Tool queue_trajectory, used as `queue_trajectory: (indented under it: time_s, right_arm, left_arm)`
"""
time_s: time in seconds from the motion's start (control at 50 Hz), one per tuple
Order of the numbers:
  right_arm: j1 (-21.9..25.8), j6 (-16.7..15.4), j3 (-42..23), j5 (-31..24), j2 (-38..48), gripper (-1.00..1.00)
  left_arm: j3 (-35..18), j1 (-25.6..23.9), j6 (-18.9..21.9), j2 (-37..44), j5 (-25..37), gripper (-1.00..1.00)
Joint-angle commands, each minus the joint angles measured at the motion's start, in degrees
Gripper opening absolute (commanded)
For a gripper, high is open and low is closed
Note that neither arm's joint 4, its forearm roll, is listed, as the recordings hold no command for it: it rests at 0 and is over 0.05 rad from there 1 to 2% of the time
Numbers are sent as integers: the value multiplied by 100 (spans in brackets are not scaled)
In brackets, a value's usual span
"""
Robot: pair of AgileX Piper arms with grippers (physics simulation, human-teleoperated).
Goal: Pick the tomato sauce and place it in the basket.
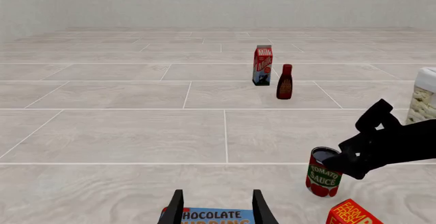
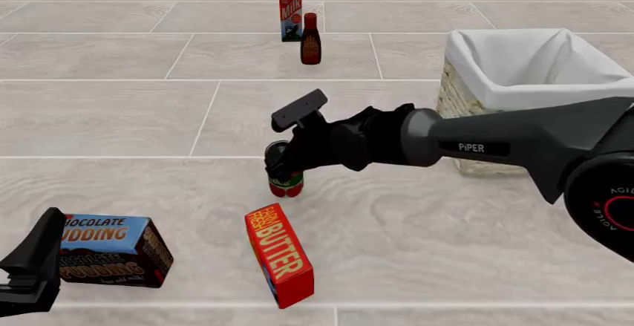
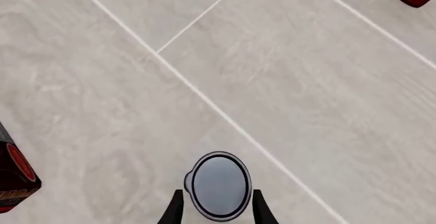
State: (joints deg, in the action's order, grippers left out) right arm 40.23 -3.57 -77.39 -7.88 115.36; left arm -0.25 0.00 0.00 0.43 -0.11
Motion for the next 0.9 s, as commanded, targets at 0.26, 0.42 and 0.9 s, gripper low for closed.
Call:
queue_trajectory:
  time_s: [0.26, 0.42, 0.9]
  right_arm:
    - [-21, -13, -38, -5, 88, 100]
    - [-18, -6, -37, 4, 111, 100]
    - [15, 71, -28, 42, 201, 100]
  left_arm:
    - [0, 0, 0, 0, 0, 100]
    - [0, 0, 0, 0, 0, 100]
    - [0, 0, 0, 0, 0, 100]
